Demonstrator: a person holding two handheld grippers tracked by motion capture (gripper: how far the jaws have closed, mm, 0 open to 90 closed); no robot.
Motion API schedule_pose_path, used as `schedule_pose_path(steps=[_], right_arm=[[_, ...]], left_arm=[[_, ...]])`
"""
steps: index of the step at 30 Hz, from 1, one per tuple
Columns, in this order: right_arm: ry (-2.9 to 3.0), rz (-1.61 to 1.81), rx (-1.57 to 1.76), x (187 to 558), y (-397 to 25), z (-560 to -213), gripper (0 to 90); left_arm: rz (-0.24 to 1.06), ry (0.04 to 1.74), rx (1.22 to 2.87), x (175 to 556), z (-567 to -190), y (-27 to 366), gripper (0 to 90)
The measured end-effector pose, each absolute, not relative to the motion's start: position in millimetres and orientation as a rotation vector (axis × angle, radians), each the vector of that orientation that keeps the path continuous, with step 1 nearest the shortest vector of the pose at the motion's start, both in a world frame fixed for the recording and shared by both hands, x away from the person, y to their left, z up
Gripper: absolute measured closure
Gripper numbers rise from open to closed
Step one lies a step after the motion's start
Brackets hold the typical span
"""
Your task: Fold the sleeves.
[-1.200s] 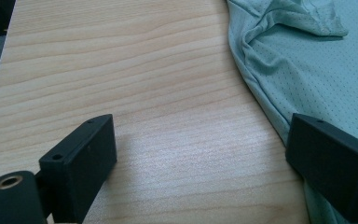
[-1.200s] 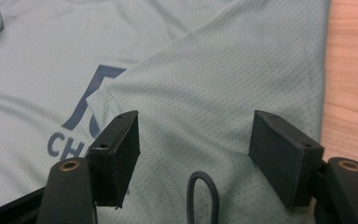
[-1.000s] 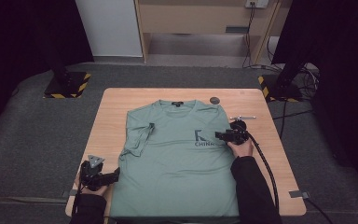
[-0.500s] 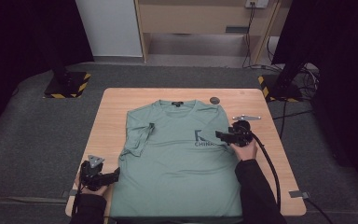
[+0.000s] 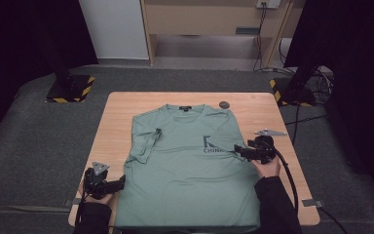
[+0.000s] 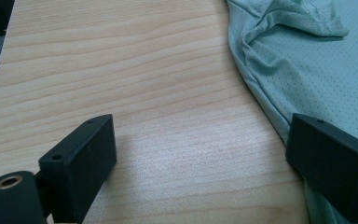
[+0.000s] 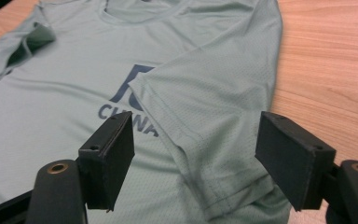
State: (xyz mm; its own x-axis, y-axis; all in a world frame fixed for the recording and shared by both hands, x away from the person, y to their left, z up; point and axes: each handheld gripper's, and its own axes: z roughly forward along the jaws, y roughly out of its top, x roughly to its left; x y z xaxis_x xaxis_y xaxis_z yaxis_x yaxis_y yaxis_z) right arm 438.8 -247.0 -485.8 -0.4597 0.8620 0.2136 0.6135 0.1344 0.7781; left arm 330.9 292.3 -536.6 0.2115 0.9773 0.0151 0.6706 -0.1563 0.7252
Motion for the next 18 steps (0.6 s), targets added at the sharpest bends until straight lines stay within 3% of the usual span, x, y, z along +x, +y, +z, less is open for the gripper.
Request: schedule_pose_path(steps=[18], right_arm=[[2.006, 1.391, 1.401, 409, -290, -485, 32.4]], left_arm=[[0.670, 1.519, 1.905, 332, -537, 291, 7.3]])
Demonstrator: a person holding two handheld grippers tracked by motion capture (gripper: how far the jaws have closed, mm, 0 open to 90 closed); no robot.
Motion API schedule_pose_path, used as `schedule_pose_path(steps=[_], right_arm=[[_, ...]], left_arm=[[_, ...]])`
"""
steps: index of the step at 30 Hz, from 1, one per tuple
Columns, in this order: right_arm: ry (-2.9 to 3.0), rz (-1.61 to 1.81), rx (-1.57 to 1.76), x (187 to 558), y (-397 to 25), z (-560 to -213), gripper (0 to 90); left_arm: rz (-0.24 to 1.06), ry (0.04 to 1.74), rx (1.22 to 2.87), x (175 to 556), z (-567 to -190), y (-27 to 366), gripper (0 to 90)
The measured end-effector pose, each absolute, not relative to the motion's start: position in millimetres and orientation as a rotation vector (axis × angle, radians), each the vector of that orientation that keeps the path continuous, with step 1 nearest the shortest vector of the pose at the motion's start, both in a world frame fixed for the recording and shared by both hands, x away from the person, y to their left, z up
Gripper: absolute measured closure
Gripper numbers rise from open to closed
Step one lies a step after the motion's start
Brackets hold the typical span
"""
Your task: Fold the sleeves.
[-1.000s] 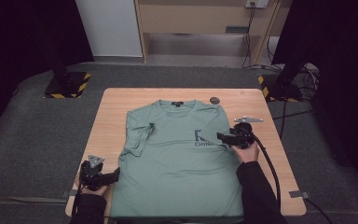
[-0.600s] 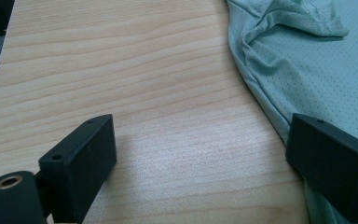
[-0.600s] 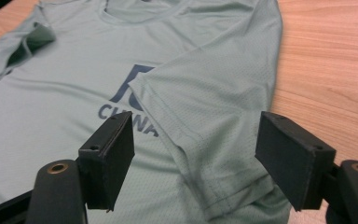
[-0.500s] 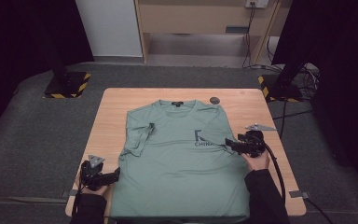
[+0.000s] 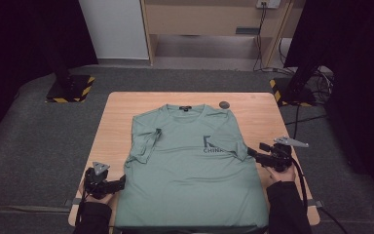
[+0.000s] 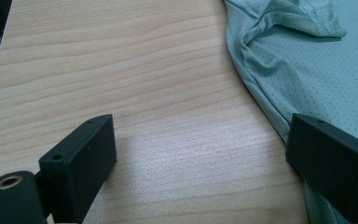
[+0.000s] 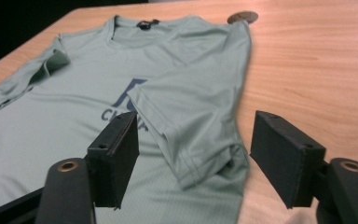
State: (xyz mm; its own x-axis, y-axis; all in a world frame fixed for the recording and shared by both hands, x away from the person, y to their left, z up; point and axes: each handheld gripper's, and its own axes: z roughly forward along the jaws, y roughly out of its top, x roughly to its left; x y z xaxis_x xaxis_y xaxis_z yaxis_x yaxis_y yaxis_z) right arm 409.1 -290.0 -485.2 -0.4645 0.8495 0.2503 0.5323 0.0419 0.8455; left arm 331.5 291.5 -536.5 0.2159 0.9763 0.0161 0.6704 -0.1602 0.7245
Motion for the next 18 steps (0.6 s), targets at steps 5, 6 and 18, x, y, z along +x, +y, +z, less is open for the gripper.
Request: schedule_pose_path(steps=[5, 6, 18], right_arm=[[2.008, 1.351, 1.439, 407, -293, -487, 32.5], [2.006, 1.350, 1.446, 406, -293, -488, 32.7], [2.016, 1.296, 1.514, 397, -300, -493, 31.3]], left_arm=[[0.669, 1.517, 1.906, 332, -537, 291, 7.3], [0.669, 1.517, 1.906, 332, -537, 291, 7.3], [0.667, 1.516, 1.905, 332, -537, 291, 7.3]])
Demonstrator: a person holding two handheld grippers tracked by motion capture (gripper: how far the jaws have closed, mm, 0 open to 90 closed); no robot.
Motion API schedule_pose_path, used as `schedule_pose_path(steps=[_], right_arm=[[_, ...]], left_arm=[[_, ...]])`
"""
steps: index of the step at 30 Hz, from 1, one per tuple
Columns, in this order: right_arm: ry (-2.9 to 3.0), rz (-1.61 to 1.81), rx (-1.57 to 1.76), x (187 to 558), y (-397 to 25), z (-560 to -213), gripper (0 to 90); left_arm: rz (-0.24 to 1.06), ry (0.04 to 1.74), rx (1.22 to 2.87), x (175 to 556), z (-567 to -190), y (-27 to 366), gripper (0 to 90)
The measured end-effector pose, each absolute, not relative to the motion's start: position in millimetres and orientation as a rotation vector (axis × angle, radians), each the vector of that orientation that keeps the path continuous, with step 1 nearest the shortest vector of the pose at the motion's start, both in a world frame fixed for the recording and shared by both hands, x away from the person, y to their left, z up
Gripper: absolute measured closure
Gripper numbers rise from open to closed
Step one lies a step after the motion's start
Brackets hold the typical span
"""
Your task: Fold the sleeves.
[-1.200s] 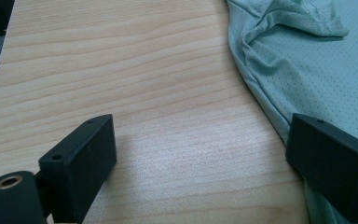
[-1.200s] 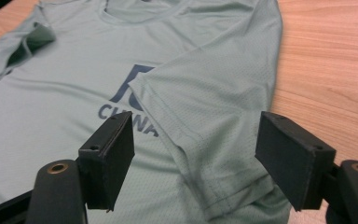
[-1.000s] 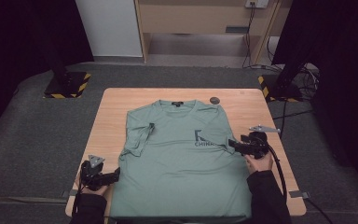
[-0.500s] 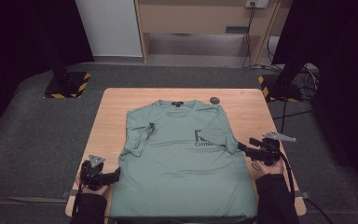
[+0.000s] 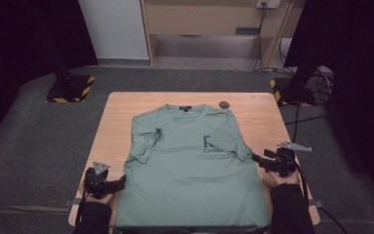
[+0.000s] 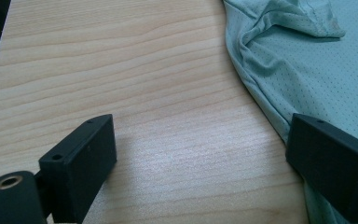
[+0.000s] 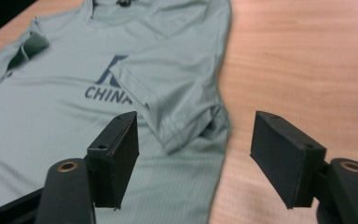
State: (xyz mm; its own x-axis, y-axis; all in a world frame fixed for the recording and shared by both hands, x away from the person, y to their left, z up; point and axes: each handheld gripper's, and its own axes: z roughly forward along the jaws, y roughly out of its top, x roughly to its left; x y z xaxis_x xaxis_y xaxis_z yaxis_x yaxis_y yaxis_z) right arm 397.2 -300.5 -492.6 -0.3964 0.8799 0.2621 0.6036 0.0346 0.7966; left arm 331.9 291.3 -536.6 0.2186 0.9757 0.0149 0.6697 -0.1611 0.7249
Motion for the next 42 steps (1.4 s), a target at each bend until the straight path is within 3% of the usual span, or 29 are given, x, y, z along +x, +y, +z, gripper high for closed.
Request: schedule_pose_path(steps=[3, 26, 42], right_arm=[[2.030, 1.259, 1.542, 393, -302, -496, 25.0], [2.058, 1.131, 1.534, 354, -312, -521, 14.4], [2.028, 1.131, 1.543, 339, -320, -526, 13.1]], left_arm=[[0.663, 1.514, 1.902, 332, -537, 292, 7.7], [0.639, 1.512, 1.891, 329, -534, 294, 13.8], [0.624, 1.493, 1.885, 327, -530, 293, 14.4]])
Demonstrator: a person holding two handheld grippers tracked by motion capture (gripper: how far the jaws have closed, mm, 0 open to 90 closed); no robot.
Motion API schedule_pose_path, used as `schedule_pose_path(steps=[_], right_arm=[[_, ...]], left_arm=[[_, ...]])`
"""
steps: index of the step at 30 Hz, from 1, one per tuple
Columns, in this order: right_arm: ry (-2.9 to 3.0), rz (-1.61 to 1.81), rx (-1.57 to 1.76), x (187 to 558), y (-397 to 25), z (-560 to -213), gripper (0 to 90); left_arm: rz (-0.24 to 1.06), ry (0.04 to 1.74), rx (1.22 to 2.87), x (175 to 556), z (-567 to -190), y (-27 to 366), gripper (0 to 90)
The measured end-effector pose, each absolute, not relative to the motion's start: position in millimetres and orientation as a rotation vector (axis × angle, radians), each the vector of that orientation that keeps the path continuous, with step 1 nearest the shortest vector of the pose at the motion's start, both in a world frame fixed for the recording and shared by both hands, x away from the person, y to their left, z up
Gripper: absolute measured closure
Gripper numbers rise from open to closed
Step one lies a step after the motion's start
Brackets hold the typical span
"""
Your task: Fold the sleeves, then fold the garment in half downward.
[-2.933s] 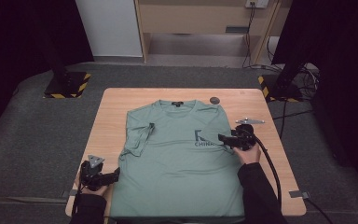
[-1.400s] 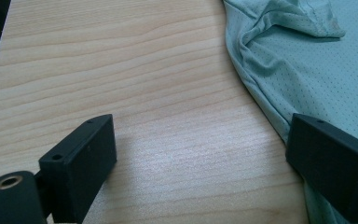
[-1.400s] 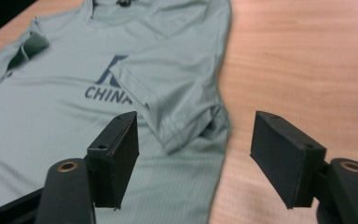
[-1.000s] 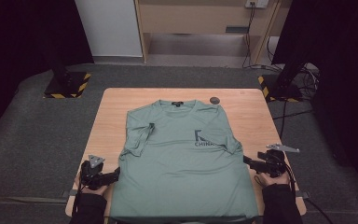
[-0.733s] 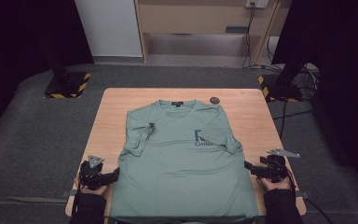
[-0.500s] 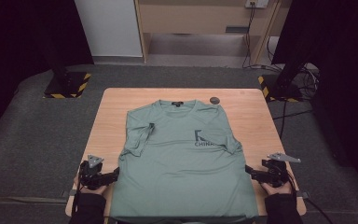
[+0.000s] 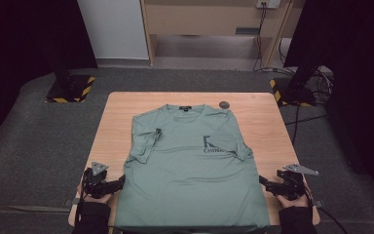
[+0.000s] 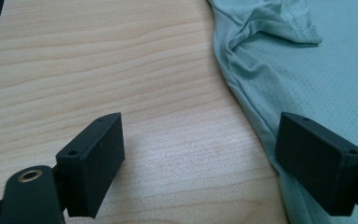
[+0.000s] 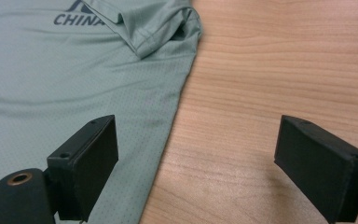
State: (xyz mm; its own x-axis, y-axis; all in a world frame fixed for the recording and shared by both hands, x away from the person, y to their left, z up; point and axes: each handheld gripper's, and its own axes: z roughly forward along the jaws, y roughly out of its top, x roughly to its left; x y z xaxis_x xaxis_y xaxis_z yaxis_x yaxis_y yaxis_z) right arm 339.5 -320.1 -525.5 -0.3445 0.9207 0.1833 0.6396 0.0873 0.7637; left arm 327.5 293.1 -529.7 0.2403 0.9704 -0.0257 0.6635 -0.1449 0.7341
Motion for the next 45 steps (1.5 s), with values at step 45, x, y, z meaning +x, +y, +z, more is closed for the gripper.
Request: schedule_pose_path(steps=[45], right_arm=[[2.048, 1.216, 1.404, 397, -295, -466, 14.9]], left_arm=[[0.515, 1.403, 1.789, 383, -492, 290, 21.6]])
